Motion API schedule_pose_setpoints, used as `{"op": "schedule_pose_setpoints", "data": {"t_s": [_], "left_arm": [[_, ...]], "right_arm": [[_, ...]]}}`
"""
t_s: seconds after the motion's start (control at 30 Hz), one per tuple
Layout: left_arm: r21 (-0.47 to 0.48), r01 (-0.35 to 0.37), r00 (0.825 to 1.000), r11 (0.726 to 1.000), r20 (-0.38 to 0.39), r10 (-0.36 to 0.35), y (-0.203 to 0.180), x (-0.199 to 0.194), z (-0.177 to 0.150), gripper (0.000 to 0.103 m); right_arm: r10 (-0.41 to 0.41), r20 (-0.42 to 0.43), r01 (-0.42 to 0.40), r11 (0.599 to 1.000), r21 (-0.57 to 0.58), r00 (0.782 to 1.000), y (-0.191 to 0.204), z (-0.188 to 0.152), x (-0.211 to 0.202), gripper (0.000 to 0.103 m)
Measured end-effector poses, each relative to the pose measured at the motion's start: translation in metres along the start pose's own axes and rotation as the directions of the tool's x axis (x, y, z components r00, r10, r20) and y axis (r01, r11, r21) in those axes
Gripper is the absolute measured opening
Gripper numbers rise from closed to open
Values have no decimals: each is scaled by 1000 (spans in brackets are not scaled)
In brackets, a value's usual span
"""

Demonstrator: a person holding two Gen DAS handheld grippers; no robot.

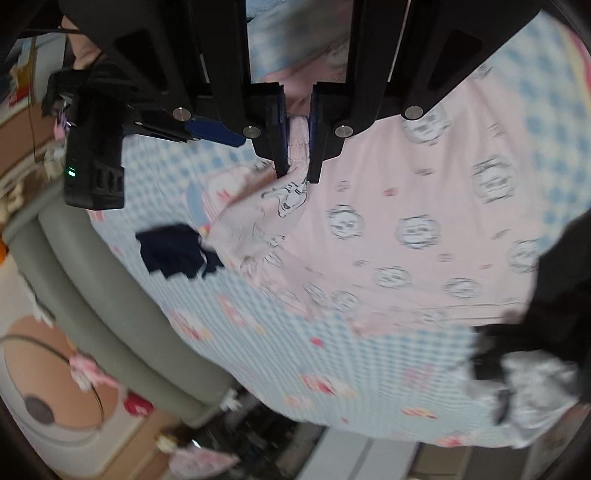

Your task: Fold clothes

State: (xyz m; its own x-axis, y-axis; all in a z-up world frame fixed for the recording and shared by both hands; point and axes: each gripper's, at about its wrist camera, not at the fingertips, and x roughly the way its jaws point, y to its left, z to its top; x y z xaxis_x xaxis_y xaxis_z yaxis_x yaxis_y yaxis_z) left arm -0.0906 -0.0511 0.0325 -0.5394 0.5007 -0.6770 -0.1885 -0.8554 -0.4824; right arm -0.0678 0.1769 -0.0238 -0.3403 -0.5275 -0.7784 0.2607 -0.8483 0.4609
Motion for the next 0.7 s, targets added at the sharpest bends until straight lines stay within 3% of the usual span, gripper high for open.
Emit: {"op": "schedule_pose_setpoints", "data": {"t_s": [0.1, 0.2, 0.33, 0.47, 0.53, 0.6, 0.7], "left_arm": [[-93, -23, 999, 995, 26, 25, 28, -23, -19, 9], [-233, -30, 999, 972, 17, 34, 67, -37, -49, 9], [-380, 21, 999, 925, -20, -31, 103, -30, -87, 9], [-407, -12, 992, 913, -118, -40, 115, -2, -107, 13], [-414, -7, 991, 910, -126, -50, 117, -3, -107, 17], [-402, -9, 991, 916, -128, -47, 117, -8, -104, 36], [-363, -63, 991, 930, -134, 15, 115, -16, -102, 41]], "right_arm": [[11, -16, -11, 1000, -22, 1000, 16, 3, 11, 46], [4, -53, -6, 999, -43, 999, 27, 1, 28, 47], [26, -104, -30, 999, -35, 994, 32, -6, 50, 48], [-63, -129, 52, 995, -86, 990, 35, -15, 67, 50], [-88, -128, 77, 993, -92, 988, 31, -17, 67, 50], [-109, -120, 99, 991, -90, 987, 28, -18, 64, 50], [-177, -79, 168, 980, -102, 981, 24, -18, 52, 50]]}}
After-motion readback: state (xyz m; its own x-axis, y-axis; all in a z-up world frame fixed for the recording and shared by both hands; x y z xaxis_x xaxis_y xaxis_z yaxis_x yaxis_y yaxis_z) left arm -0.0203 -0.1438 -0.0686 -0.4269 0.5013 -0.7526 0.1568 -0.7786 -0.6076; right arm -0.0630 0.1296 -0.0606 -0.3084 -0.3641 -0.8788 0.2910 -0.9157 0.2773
